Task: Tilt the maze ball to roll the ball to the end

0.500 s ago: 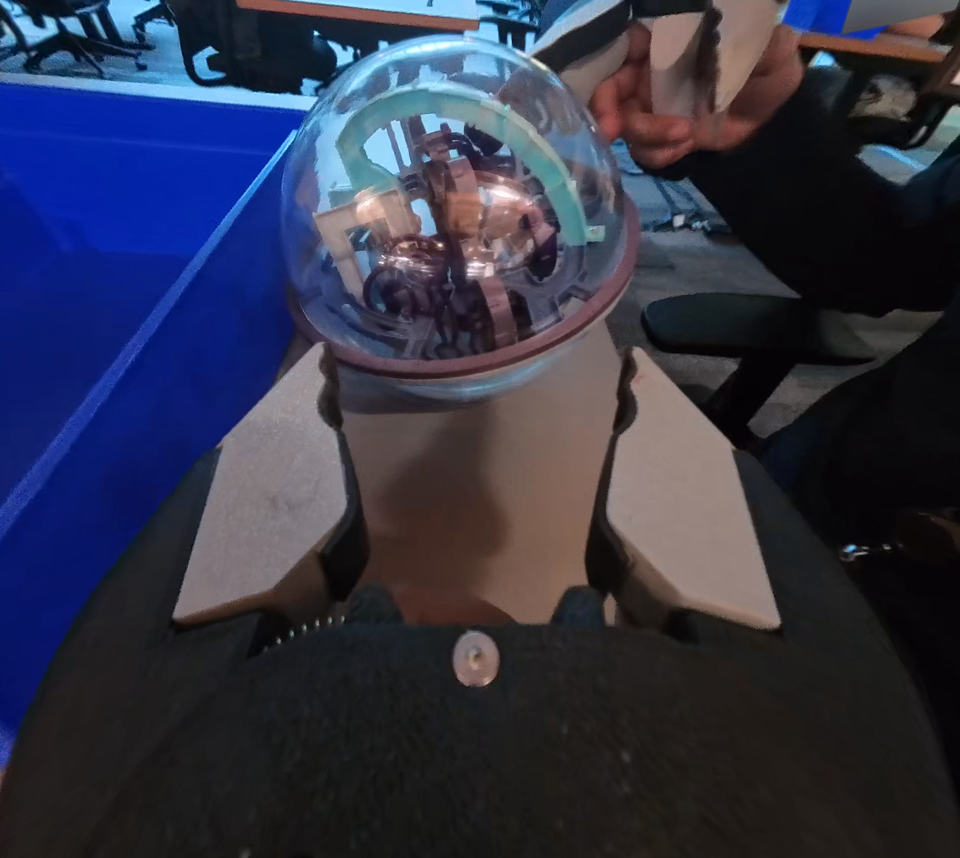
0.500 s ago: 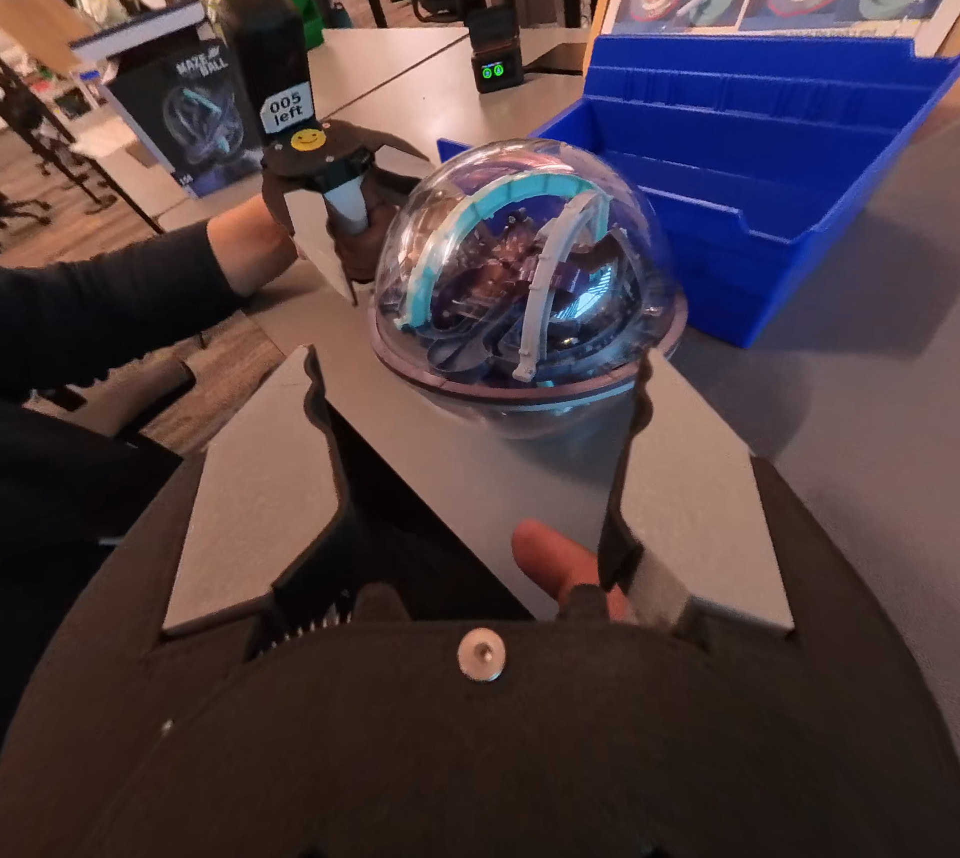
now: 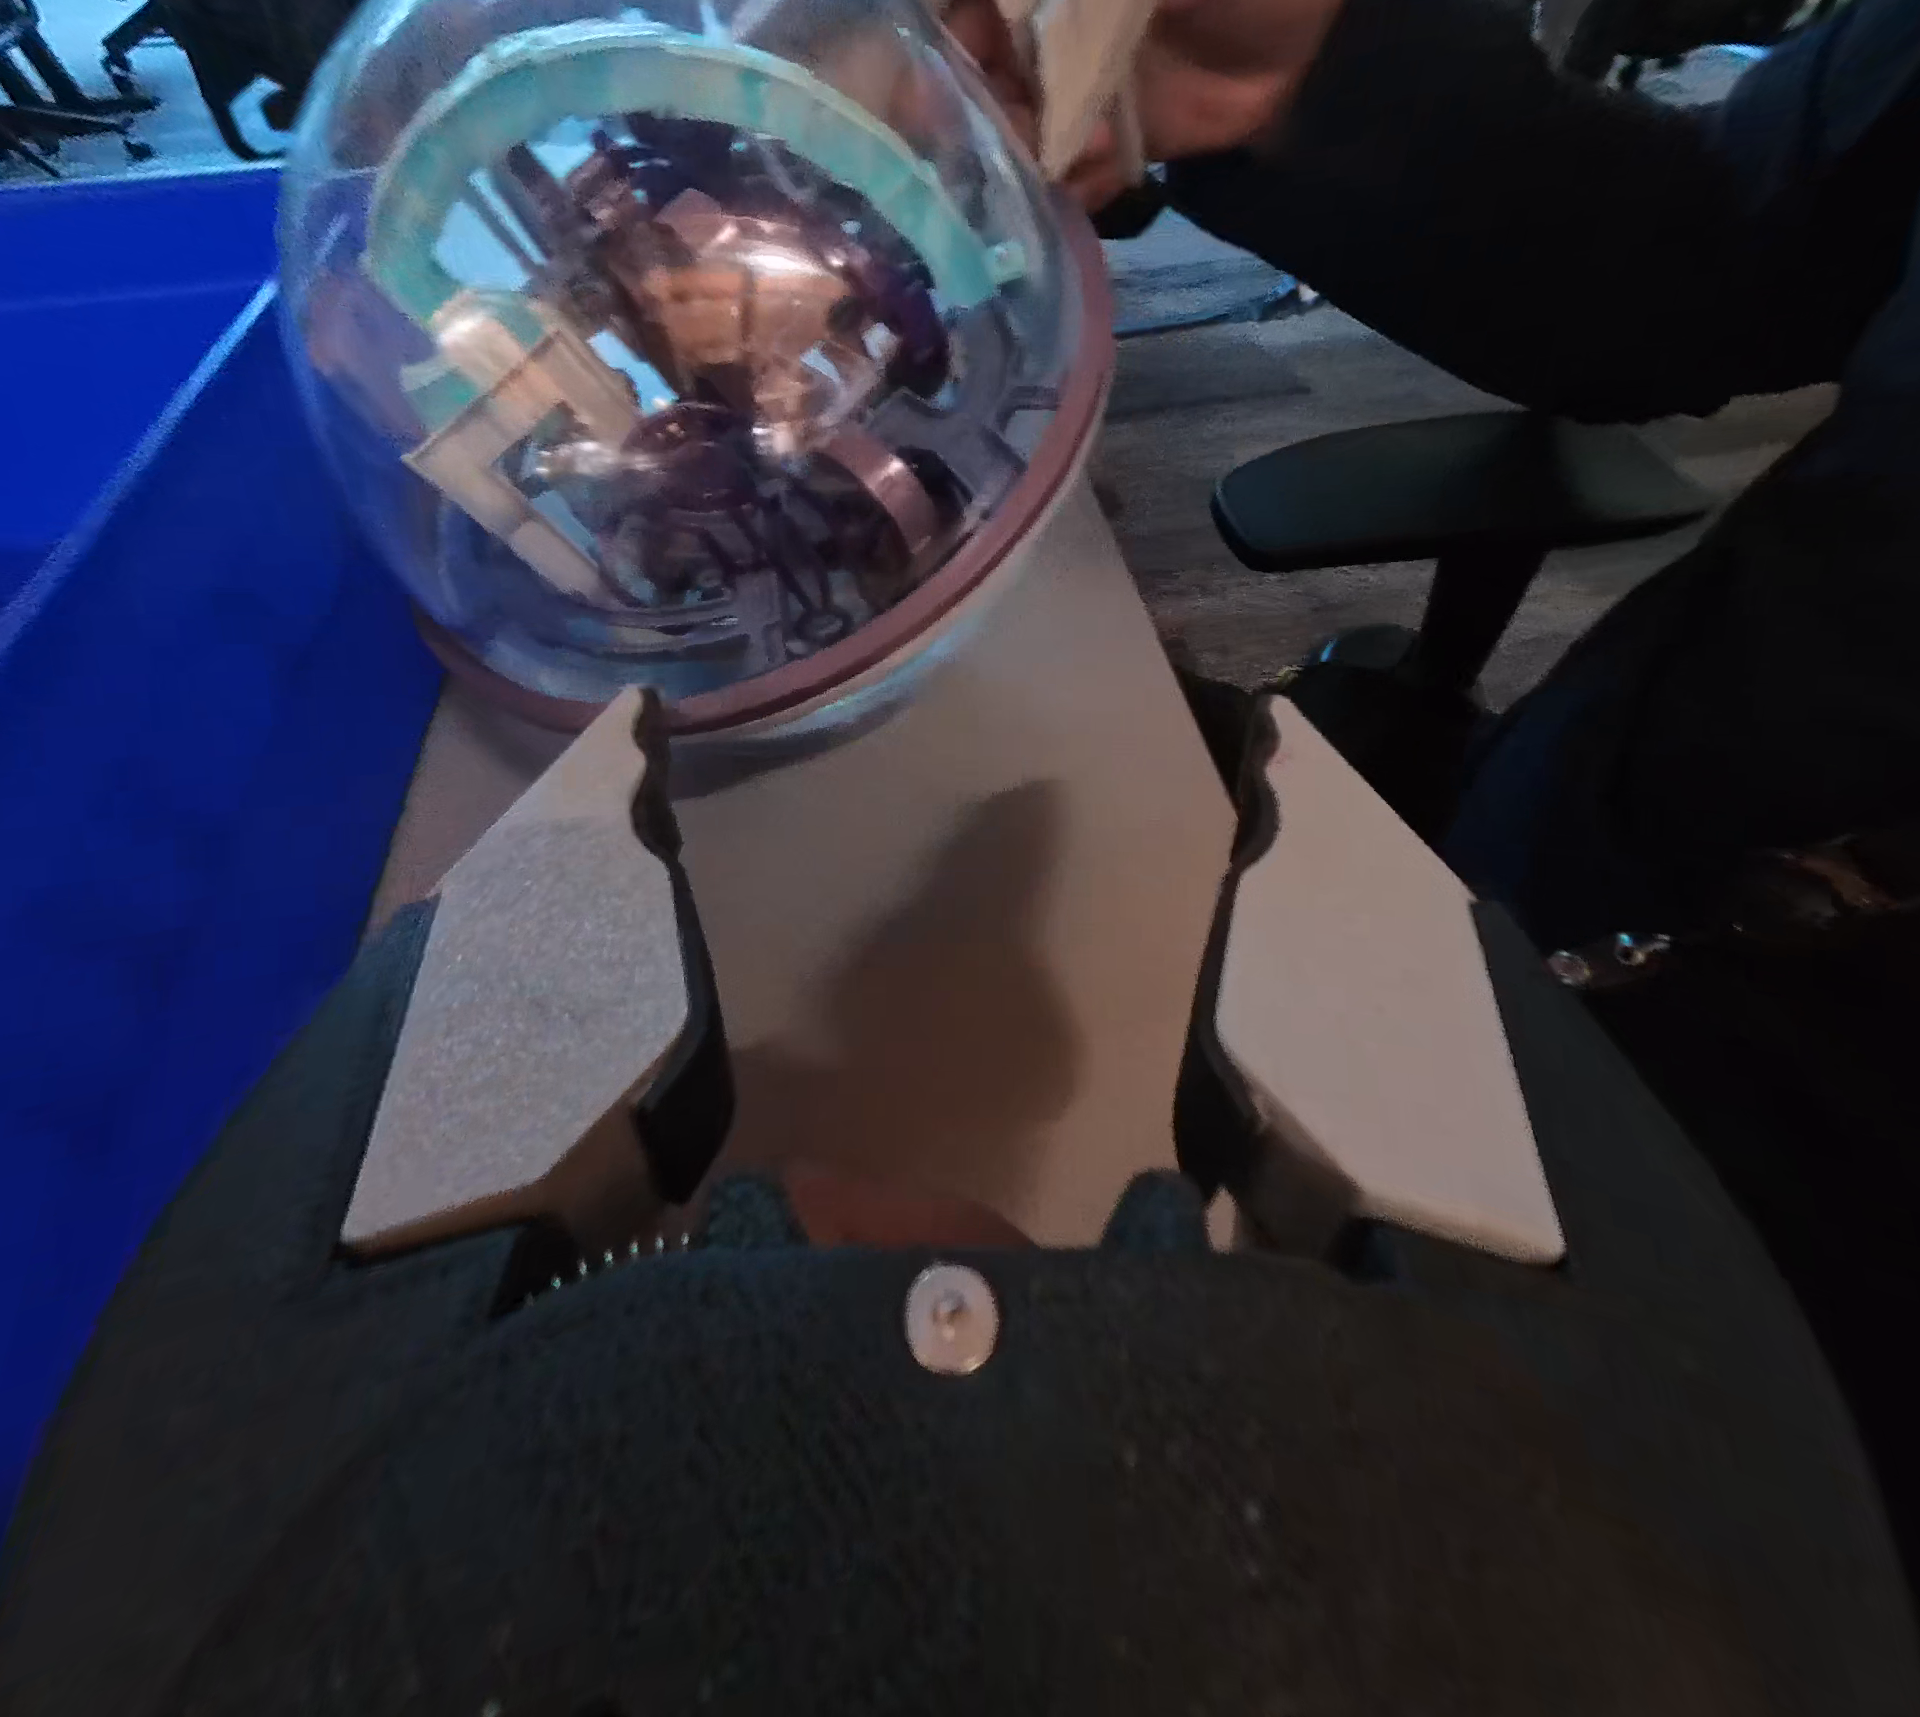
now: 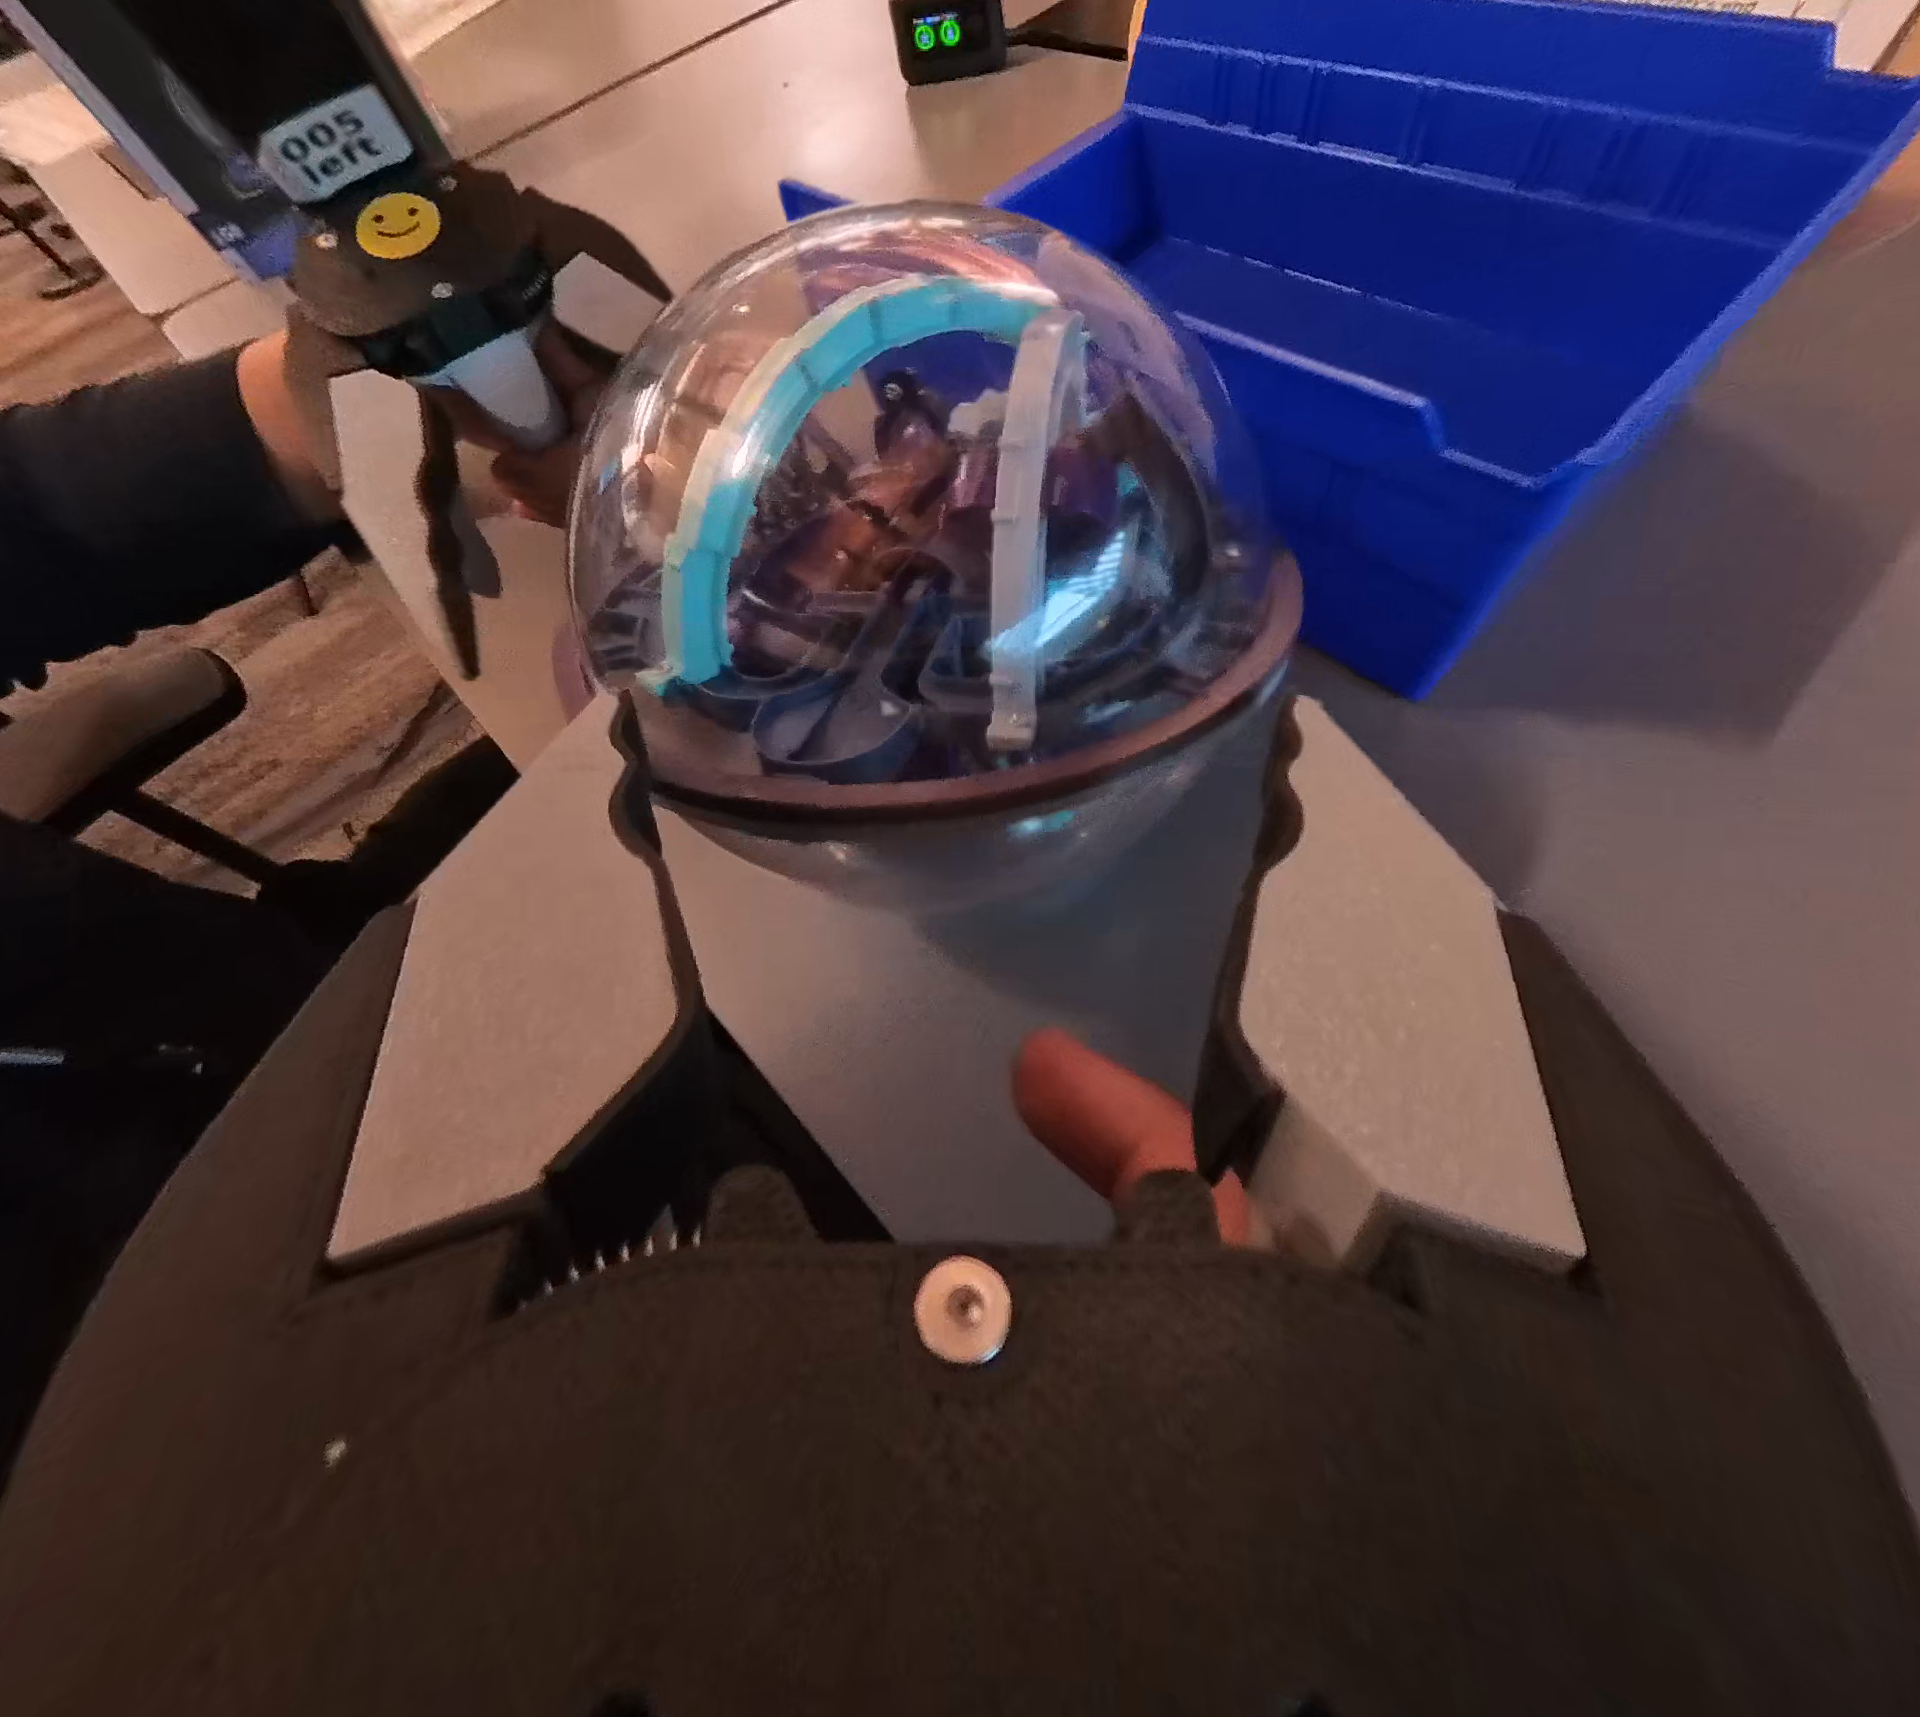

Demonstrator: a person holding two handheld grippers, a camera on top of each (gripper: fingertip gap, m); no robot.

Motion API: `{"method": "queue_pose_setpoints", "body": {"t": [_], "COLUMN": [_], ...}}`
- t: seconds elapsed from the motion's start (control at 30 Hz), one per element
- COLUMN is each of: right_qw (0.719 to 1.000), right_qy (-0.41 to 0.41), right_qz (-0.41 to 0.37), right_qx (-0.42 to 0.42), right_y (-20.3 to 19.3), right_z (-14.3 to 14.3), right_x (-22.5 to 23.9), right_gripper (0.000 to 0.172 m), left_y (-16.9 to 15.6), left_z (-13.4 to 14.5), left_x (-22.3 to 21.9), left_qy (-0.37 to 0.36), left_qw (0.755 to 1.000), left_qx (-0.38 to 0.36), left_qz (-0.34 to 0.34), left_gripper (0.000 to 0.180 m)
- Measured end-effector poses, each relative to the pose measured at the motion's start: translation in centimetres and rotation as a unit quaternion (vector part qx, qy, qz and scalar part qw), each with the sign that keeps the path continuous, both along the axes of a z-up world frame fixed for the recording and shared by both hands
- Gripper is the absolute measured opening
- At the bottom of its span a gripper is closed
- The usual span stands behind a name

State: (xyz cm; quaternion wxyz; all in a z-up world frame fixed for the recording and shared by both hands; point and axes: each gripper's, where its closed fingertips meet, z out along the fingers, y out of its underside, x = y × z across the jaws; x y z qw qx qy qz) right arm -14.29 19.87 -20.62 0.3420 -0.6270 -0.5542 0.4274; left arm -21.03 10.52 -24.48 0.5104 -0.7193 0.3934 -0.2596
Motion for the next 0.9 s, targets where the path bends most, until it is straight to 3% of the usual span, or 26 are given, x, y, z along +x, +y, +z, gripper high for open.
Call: {"method": "queue_pose_setpoints", "body": {"t": [0.17,0.3,0.5,0.9], "right_qw": [1.0,0.999,0.999,0.999], "right_qy": [-0.006,-0.008,0.018,0.022], "right_qz": [-0.01,-0.04,-0.045,-0.036], "right_qx": [0.022,0.02,0.022,0.022], "right_y": [1.8,3.3,3.2,1.8], "right_z": [0.2,0.1,1.5,2.1], "right_x": [0.9,1.2,1.6,1.8], "right_gripper": [0.115,0.114,0.11,0.11], "left_y": [-2.2,-3.3,0.8,2.8], "left_z": [0.2,2.0,1.4,0.0], "left_x": [1.3,2.3,-1.2,-2.0], "left_qy": [-0.008,-0.074,-0.046,-0.029], "left_qw": [0.999,0.994,0.998,0.995], "left_qx": [0.006,-0.006,0.007,-0.021], "left_qz": [-0.046,-0.086,0.039,0.096], "left_gripper": [0.099,0.095,0.099,0.102]}}
